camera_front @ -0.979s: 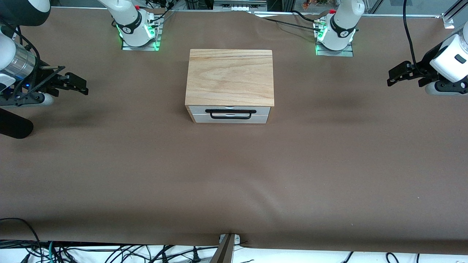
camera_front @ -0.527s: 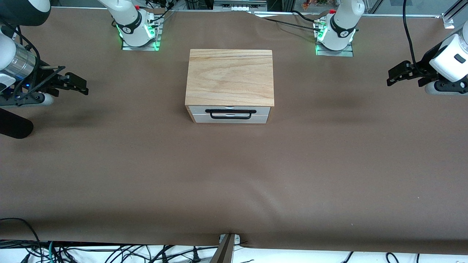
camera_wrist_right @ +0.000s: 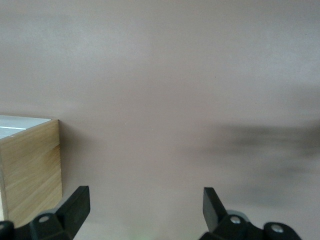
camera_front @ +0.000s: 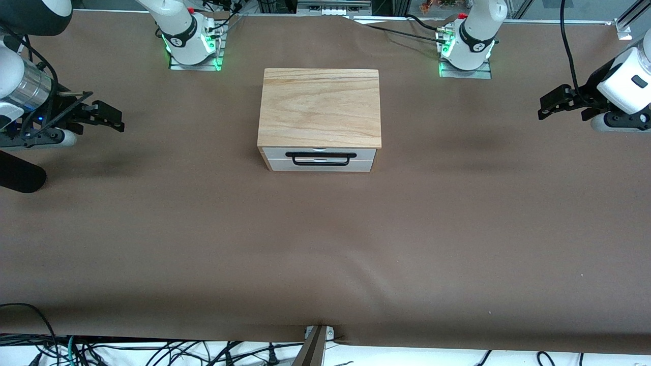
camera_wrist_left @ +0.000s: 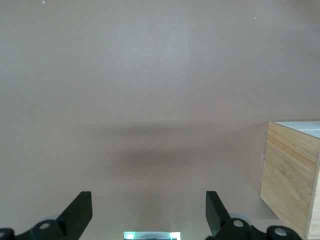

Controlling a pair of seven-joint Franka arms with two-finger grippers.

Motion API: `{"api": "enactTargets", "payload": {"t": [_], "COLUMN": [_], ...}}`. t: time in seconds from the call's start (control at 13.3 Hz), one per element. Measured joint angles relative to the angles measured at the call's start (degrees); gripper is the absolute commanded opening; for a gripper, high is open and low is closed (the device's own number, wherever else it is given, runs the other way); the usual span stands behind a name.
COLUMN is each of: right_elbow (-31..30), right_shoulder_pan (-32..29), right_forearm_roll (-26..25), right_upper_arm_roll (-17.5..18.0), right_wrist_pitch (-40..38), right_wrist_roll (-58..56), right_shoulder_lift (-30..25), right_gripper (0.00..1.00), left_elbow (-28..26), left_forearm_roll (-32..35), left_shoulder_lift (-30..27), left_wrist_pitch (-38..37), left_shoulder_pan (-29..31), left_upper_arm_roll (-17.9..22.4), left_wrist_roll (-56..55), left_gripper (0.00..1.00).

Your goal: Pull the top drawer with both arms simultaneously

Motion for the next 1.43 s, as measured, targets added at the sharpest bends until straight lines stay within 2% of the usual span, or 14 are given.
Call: {"api": "enactTargets", "payload": {"t": [0.23,0.38,0.53,0.83,1.13,1.36,1.43], "right_elbow": [-0.05,-0.06,-0.12,-0.36,-0.42,-0.68,-1.56], "right_shoulder_pan": [1.56,2.38,2.82,3.31,5.77,7.56,7.60], "right_forearm_roll": [0.56,4.15,10.39,28.84,41.74,47.27,50.69], "right_upper_arm_roll": [0.06,0.10,0.13,0.15,0.98,1.30,1.30], "right_wrist_pitch": [-0.08,-0.01,0.04,0.09,1.51,3.91,4.70], "right_wrist_roll": [0.00,0.00,0.06,0.02,-4.41,-10.70,-14.97], "right_shoulder_lift": [0.67,2.10,3.95,11.01,17.96,21.10,21.99], "right_gripper": [1.00,1.00,1.00,1.00,1.00,1.00,1.00], "left_elbow": [0.00,0.00,-0.04,-0.80,-5.59,-9.82,-10.99], "left_forearm_roll": [0.00,0.00,0.00,0.00,0.00,-0.14,-1.41], "left_shoulder_lift": [0.00,0.01,0.14,2.98,8.78,12.52,13.60], "left_wrist_pitch": [0.00,0.00,0.00,3.61,14.26,21.85,24.09], "left_shoulder_pan": [-0.02,-0.03,-0.03,-0.11,-0.39,-1.83,-2.31], "left_upper_arm_roll": [-0.01,-0.01,-0.01,-0.07,-0.15,-0.39,-0.58], "left_wrist_roll": [0.00,0.00,0.00,0.00,0.00,0.00,0.00], "left_gripper": [1.00,1.00,1.00,1.00,1.00,1.00,1.00]}}
